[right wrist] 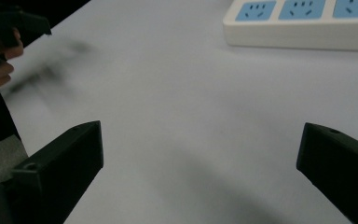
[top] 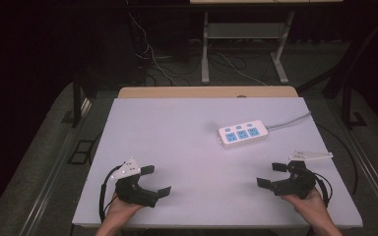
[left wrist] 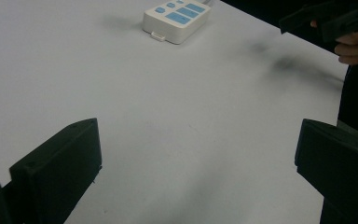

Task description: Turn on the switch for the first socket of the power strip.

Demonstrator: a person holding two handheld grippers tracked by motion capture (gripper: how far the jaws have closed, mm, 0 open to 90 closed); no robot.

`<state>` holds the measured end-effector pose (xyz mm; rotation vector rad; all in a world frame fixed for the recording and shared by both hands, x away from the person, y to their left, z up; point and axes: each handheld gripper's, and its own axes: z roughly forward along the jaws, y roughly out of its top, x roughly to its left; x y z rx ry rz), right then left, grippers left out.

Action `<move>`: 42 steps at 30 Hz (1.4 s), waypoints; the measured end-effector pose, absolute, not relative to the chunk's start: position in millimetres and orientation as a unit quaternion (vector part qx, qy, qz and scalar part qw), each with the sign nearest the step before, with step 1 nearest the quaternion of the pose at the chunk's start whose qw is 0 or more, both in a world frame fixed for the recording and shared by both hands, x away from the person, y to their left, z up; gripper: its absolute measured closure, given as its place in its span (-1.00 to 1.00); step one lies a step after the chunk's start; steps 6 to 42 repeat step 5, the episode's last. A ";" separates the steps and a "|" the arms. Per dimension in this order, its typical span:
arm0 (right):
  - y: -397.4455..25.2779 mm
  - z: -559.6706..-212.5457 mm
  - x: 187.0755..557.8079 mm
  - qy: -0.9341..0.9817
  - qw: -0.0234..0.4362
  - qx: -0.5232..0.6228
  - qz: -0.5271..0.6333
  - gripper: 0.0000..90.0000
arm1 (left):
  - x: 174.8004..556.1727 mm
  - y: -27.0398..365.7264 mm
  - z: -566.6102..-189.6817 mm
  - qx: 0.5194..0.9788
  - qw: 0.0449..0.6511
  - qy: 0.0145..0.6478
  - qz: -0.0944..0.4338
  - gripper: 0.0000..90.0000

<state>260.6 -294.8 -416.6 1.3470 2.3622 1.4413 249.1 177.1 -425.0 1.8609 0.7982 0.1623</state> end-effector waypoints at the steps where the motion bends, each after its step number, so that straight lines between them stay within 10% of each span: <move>1: -296.5 -423.3 256.2 0.768 0.036 0.438 0.466 -1.00 | 249.0 177.2 -424.9 0.779 0.527 0.334 0.068 -1.00; 42: -298.7 -429.7 252.7 0.768 0.035 0.439 0.465 -1.00 | 249.5 177.0 -425.2 0.780 0.524 0.335 0.066 -1.00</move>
